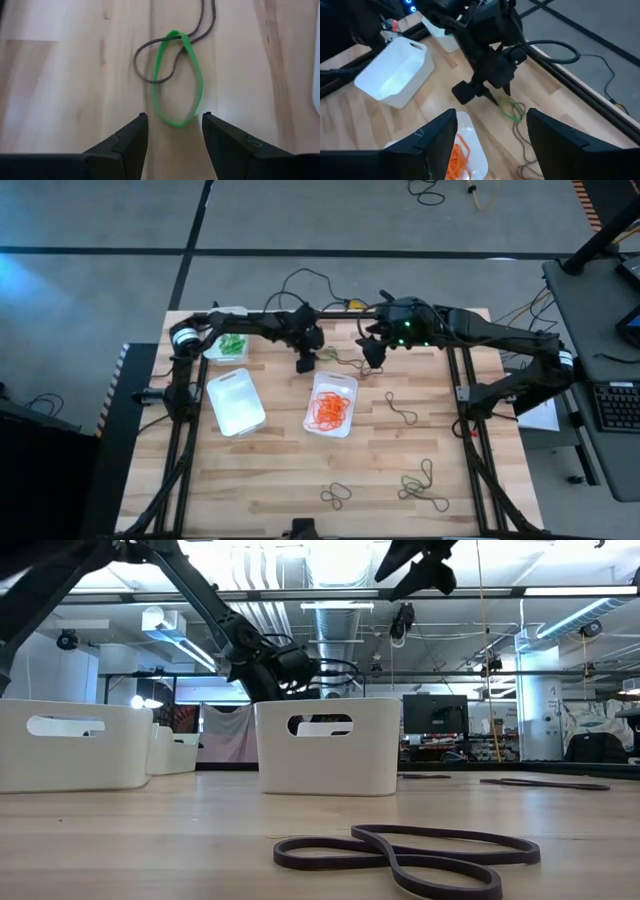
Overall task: Sort rubber bands into baskets
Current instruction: Put the green rubber band into the top white bin
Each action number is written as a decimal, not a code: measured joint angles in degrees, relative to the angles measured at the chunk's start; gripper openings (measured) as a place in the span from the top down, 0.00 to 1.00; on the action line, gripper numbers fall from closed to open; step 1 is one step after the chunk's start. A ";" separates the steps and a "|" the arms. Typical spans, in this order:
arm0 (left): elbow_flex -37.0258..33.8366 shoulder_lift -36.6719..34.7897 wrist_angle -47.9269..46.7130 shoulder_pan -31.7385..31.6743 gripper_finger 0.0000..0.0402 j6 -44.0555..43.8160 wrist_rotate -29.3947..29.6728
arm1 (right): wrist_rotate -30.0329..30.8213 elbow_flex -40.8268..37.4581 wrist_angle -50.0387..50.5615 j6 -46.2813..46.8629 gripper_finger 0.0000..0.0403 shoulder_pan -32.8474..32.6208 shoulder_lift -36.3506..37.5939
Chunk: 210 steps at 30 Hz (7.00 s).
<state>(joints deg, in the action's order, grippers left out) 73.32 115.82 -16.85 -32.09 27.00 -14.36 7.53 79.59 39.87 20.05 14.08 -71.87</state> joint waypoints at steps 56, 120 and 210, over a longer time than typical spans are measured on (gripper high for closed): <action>0.04 -27.38 -23.00 -1.59 1.00 -17.25 8.45 | -1.53 -1.27 4.52 -0.40 0.44 0.05 -0.62; -24.45 -62.58 -11.07 -14.46 0.68 -28.27 -21.88 | -18.51 -19.63 1.62 97.44 0.44 -50.28 -19.28; -12.70 -17.56 3.58 -7.63 0.69 -36.89 -2.48 | -18.43 7.10 -17.34 1.77 0.41 16.94 -36.58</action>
<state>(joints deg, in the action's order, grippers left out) 60.62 98.25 -13.27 -39.71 -9.89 -16.84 -10.90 86.70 22.53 21.82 31.02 -108.45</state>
